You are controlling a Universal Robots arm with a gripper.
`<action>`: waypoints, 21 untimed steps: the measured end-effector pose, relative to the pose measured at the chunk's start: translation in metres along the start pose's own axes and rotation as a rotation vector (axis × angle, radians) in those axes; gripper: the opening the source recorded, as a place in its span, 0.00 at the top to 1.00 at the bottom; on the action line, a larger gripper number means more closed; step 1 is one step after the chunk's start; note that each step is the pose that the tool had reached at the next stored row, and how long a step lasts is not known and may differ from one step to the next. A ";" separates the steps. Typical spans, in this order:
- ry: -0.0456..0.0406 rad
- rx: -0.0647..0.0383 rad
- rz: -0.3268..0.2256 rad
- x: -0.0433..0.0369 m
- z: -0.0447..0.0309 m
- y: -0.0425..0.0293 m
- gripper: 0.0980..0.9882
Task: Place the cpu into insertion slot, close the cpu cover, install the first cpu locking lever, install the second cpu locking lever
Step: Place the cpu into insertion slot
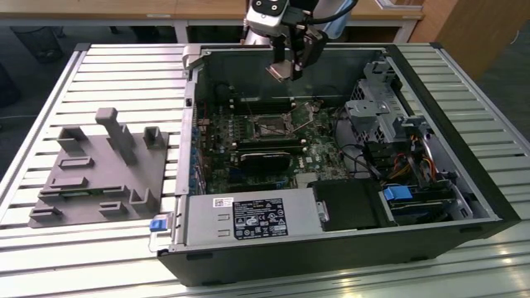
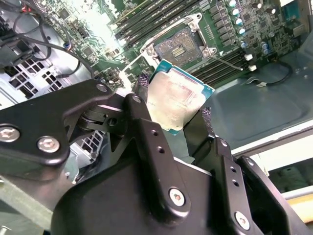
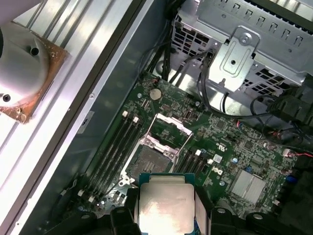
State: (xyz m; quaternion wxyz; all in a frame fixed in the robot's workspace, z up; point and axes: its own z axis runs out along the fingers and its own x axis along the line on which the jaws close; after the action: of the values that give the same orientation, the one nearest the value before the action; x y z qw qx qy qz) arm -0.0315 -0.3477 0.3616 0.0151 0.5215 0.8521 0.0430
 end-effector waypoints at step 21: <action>-0.0128 -0.003 0.141 0.0000 0.0003 0.0000 0.50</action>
State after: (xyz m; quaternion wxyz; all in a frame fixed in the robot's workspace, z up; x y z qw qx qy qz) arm -0.0315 -0.3477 0.3613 0.0182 0.5802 0.8132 0.0417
